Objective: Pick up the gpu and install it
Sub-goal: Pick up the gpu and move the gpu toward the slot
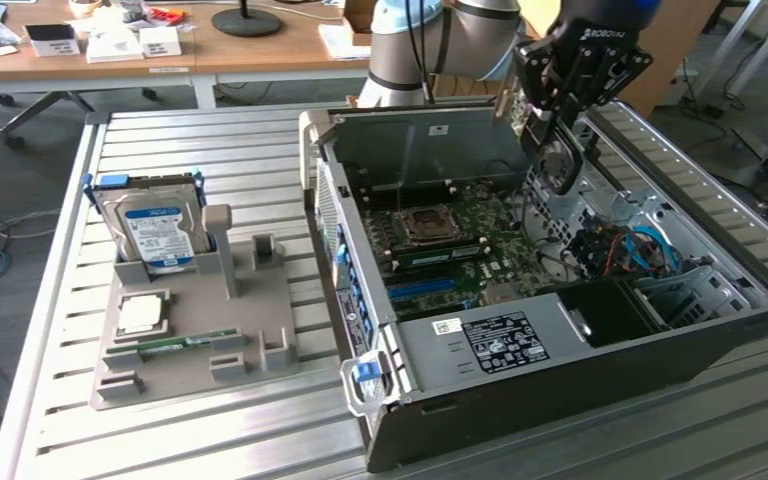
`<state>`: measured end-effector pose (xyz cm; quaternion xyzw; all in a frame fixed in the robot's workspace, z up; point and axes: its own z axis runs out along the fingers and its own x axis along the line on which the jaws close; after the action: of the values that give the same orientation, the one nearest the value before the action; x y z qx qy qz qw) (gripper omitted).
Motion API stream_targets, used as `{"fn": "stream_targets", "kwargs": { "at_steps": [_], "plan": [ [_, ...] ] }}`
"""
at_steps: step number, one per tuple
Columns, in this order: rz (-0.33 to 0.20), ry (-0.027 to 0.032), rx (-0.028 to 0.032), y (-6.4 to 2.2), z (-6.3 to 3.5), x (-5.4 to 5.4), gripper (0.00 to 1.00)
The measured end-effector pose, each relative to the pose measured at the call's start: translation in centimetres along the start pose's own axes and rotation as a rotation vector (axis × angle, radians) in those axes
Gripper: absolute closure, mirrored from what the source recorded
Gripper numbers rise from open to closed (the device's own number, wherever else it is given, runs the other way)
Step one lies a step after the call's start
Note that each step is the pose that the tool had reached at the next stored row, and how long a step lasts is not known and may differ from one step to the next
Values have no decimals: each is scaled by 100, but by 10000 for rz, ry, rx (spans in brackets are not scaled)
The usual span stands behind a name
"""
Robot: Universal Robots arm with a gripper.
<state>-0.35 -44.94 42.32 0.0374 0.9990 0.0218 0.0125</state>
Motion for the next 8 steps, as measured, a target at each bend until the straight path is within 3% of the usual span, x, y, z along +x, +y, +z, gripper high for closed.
{"fn": "stream_targets", "kwargs": {
  "at_steps": [8],
  "plan": [
    [-1,0,0,6,2,-82,73]
  ]
}}
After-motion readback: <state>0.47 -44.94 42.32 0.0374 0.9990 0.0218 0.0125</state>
